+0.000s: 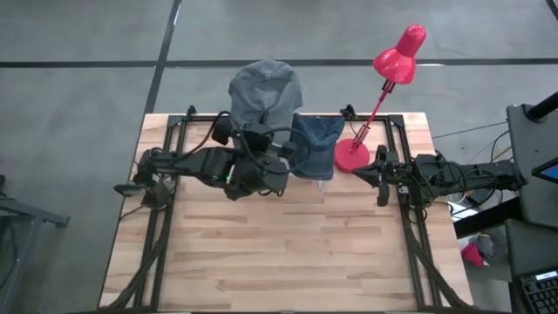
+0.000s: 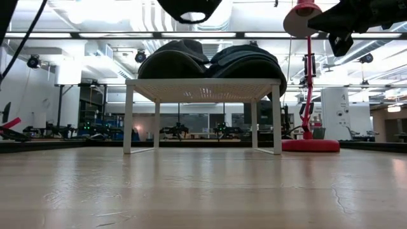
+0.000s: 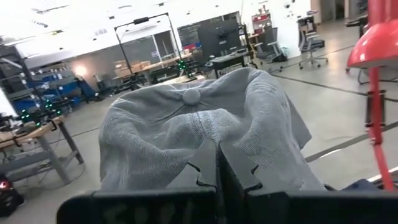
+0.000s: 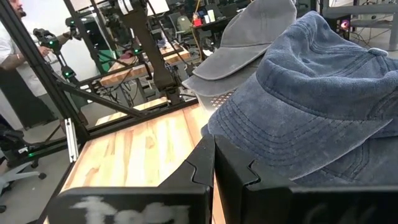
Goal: Pick & Place hat
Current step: Stack the gray cap on top of the gray cap on the shelf, then return to Home Position
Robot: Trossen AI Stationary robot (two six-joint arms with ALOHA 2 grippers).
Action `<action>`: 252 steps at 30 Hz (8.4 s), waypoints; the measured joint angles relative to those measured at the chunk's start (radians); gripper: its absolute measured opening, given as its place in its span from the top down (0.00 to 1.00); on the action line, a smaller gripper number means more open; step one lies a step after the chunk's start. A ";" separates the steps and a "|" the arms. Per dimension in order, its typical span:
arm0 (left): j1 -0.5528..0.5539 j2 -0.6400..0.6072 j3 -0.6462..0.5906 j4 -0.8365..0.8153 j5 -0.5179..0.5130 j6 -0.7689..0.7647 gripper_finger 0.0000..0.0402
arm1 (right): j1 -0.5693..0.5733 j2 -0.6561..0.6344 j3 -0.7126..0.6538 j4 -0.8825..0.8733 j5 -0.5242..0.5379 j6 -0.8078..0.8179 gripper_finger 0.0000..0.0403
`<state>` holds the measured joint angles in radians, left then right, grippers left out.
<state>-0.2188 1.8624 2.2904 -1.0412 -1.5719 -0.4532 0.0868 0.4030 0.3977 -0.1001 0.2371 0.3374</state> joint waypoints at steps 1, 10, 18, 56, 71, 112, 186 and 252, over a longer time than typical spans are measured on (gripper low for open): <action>0.005 -0.002 -0.018 -0.001 0.000 -0.019 1.00 | 0.000 0.000 0.000 0.000 0.000 0.000 0.98; 0.055 -0.042 -0.135 -0.106 0.000 -0.225 1.00 | 0.000 -0.001 0.000 -0.001 -0.001 0.003 0.98; 0.085 -0.049 -0.236 -0.167 0.020 -0.385 1.00 | 0.000 0.000 0.000 -0.002 -0.002 0.003 0.98; 0.120 -0.050 -0.462 -0.252 0.177 -0.761 0.99 | 0.000 0.000 0.000 -0.026 0.000 0.003 0.98; 0.113 -0.050 -0.462 -0.244 0.277 -0.760 0.94 | 0.000 0.000 0.000 -0.026 0.000 0.003 0.98; -0.178 -0.347 -0.463 -0.284 0.111 -0.567 0.87 | 0.000 0.000 0.000 -0.025 0.000 0.000 0.98; -0.295 -1.352 -1.912 0.880 0.578 -0.126 1.00 | 0.000 0.000 0.000 -0.043 -0.001 -0.005 0.98; 0.098 -1.861 -2.210 0.923 1.143 0.155 1.00 | 0.000 0.000 0.000 -0.076 -0.001 -0.061 0.98</action>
<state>-0.1207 0.0009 0.0805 -0.1184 -0.4292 -0.2981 0.0872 0.4030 0.3977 -0.1757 0.2359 0.2763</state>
